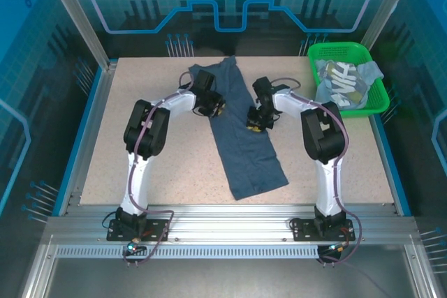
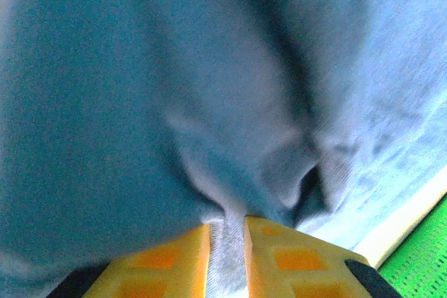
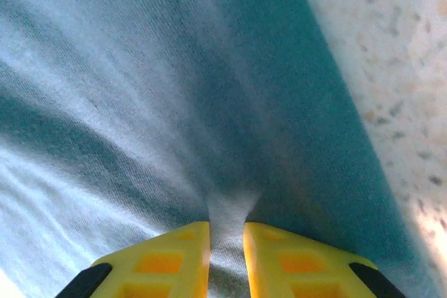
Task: Fold and stack the t-shirts
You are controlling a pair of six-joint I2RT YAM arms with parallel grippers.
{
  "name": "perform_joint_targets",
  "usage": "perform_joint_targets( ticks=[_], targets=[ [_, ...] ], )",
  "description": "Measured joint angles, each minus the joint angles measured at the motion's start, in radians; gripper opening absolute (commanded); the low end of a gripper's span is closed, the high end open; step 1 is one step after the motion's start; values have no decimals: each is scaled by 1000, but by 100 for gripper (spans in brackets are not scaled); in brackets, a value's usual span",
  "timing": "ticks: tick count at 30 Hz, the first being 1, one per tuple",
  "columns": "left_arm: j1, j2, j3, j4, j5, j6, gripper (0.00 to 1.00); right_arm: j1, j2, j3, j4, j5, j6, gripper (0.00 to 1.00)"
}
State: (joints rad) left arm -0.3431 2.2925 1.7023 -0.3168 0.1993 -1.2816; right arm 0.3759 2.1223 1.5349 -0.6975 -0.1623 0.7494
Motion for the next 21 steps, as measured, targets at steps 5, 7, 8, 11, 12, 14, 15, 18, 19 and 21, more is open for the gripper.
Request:
perform_joint_targets(
  ticks=[5, 7, 8, 11, 12, 14, 15, 18, 19, 21],
  targets=[
    [-4, 68, 97, -8, 50, 52, 22, 4, -68, -103, 38, -3, 101, 23],
    [-6, 69, 97, -12, 53, 60, 22, 5, -68, -104, 38, -3, 124, 23],
    [-6, 69, 98, -13, 53, 62, 23, 5, -68, -103, 37, -4, 131, 23],
    [-3, 69, 98, -14, 58, 73, 25, 5, -58, -85, 24, -3, 146, 23],
    [-1, 69, 101, -17, 61, 76, 26, 5, -47, -69, 13, -4, 150, 23],
    [7, 76, 116, -27, 61, 80, 28, 3, -19, -28, -6, -13, 162, 23],
    [14, 86, 137, -40, 68, 84, 29, 3, -3, -2, -17, -21, 171, 23],
    [45, 136, 232, -82, 84, 111, 31, 3, 39, 59, -20, -40, 205, 23],
    [56, 154, 266, -99, 93, 119, 31, 3, 47, 70, -16, -47, 219, 24],
    [79, 181, 322, -133, 103, 142, 33, 5, 61, 89, -10, -61, 253, 24]
  ],
)
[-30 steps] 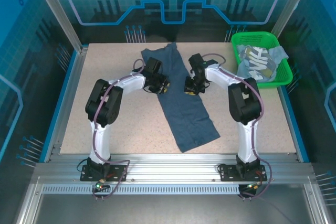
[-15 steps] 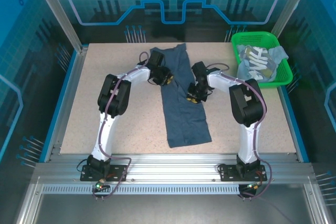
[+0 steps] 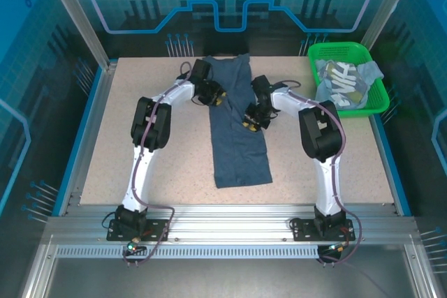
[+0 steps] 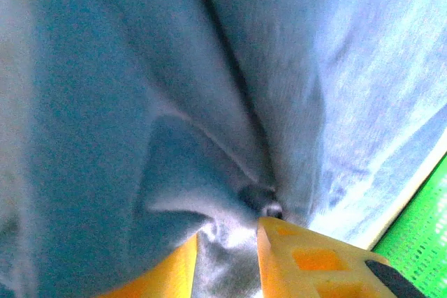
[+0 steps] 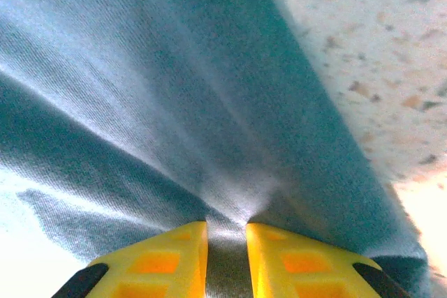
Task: Fold and stack the t-shirts
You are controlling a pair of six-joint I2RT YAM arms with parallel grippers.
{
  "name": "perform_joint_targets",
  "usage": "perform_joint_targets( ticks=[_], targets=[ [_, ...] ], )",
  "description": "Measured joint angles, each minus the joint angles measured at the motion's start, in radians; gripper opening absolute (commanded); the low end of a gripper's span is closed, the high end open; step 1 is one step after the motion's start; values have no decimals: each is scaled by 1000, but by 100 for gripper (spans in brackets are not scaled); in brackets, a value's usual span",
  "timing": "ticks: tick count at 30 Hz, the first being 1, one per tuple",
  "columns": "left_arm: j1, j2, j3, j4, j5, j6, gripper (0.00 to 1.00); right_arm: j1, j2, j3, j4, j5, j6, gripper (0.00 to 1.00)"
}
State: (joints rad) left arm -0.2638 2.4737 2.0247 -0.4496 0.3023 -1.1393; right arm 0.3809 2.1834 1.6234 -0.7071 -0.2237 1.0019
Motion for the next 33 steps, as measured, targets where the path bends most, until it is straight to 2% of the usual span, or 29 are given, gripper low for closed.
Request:
perform_joint_targets(
  ticks=[7, 10, 13, 18, 21, 27, 33],
  targets=[
    [39, -14, 18, -74, -8, 75, 44, 31, 4, 8, 0, -18, 87, 27],
    [32, -125, -94, -93, -55, 100, 47, 43, -24, -3, -25, 12, 93, 34],
    [12, -320, -280, -95, -92, 111, 47, 40, -114, -59, -49, 53, 72, 40],
    [-94, -663, -607, -82, -71, 118, 38, 20, -323, -183, -62, 92, -2, 38],
    [-185, -769, -808, -77, -6, 117, 37, 20, -435, -315, -53, 81, -56, 35],
    [-325, -788, -1076, -68, 74, 61, 31, 103, -546, -592, -53, 54, -128, 26],
    [-397, -787, -1100, -9, 74, 34, 27, 166, -586, -720, -28, 48, -133, 26]
  ],
)
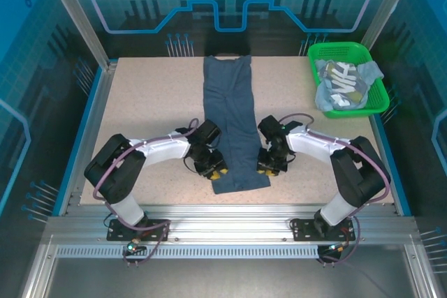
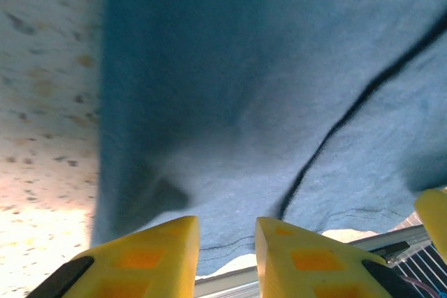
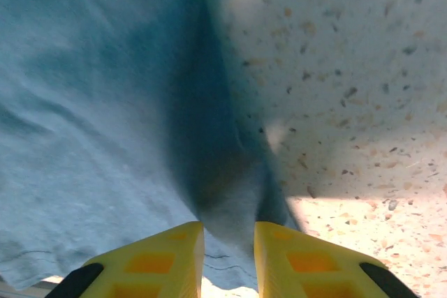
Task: Fold and stack the t-shirts
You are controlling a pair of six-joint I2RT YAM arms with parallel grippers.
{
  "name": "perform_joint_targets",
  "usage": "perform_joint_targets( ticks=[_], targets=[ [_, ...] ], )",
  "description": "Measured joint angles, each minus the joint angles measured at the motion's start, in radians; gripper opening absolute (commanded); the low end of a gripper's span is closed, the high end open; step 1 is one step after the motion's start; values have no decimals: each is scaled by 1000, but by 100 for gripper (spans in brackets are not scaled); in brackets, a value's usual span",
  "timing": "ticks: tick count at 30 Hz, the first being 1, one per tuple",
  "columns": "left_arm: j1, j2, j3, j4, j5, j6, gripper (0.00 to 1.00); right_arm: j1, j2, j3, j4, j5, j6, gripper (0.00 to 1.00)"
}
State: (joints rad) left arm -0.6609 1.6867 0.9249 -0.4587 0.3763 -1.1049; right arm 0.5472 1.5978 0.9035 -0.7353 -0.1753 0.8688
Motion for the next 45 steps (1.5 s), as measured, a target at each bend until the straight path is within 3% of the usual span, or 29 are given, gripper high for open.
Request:
perform_joint_targets(
  ticks=[10, 16, 19, 24, 28, 33, 40, 45],
  targets=[
    [-1, -90, -134, -14, -74, 43, 28, 39, -55, -10, 11, 11, 13, 29],
    [0, -124, -121, -89, -138, 69, 44, 76, -67, -12, 12, 16, 37, 34],
    [-2, -190, -115, -162, -179, 77, 47, 108, -92, -35, 10, 18, 63, 38],
    [-2, -344, -203, -158, -123, 48, 49, 156, -137, -91, 11, 9, 113, 42],
    [-2, -363, -305, -119, -53, 5, 49, 188, -139, -121, 23, -2, 155, 43],
    [-2, -333, -330, -63, -8, -15, 43, 208, -134, -145, 45, -18, 193, 42],
    [-2, -288, -341, -11, 11, -27, 18, 214, -86, -145, 84, -21, 217, 37],
    [-2, -284, -341, -6, 14, -31, 10, 239, -77, -136, 84, -16, 232, 37]
  ],
)
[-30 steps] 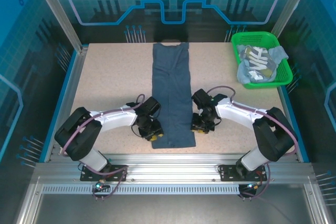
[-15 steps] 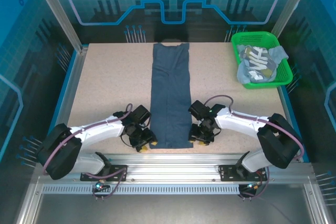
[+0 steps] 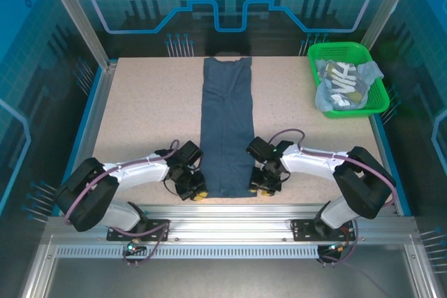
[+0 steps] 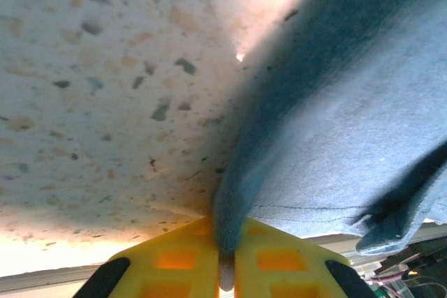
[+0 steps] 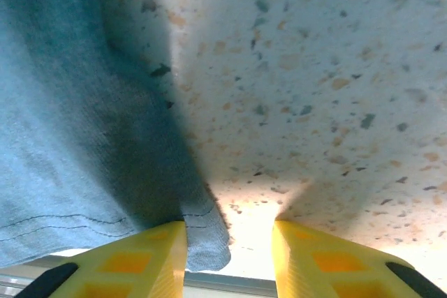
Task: Fold and stack the t-shirts
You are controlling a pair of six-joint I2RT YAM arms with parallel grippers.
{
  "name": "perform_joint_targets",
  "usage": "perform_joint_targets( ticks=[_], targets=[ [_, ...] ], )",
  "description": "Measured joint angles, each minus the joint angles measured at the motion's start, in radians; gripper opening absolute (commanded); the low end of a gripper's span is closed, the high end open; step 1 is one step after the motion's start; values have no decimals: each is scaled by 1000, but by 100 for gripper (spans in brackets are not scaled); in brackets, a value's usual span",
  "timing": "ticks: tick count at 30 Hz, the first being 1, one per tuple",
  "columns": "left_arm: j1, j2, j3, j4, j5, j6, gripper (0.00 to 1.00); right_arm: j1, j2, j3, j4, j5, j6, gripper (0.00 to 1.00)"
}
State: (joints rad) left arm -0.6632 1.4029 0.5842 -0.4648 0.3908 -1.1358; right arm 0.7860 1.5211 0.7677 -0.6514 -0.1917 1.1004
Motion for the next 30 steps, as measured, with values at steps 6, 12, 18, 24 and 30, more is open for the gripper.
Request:
perform_joint_targets(
  ticks=[6, 12, 18, 24, 30],
  targets=[
    [0, 5, 0, 23, 8, 1, 4, 26, 11, 6, -2, 5, 31, 35],
    [0, 5, 2, 26, 7, 1, 0, 64, 11, 41, -10, 7, 60, 36],
    [0, 5, 14, 14, 0, 11, 0, 67, 65, 53, -14, 0, 74, 24],
    [0, -3, 49, -25, -8, 20, 0, 67, 73, 71, -36, 1, 78, 24],
    [0, -7, 49, -45, -8, 21, 0, 69, 74, 91, -97, 26, 57, 37]
  ],
)
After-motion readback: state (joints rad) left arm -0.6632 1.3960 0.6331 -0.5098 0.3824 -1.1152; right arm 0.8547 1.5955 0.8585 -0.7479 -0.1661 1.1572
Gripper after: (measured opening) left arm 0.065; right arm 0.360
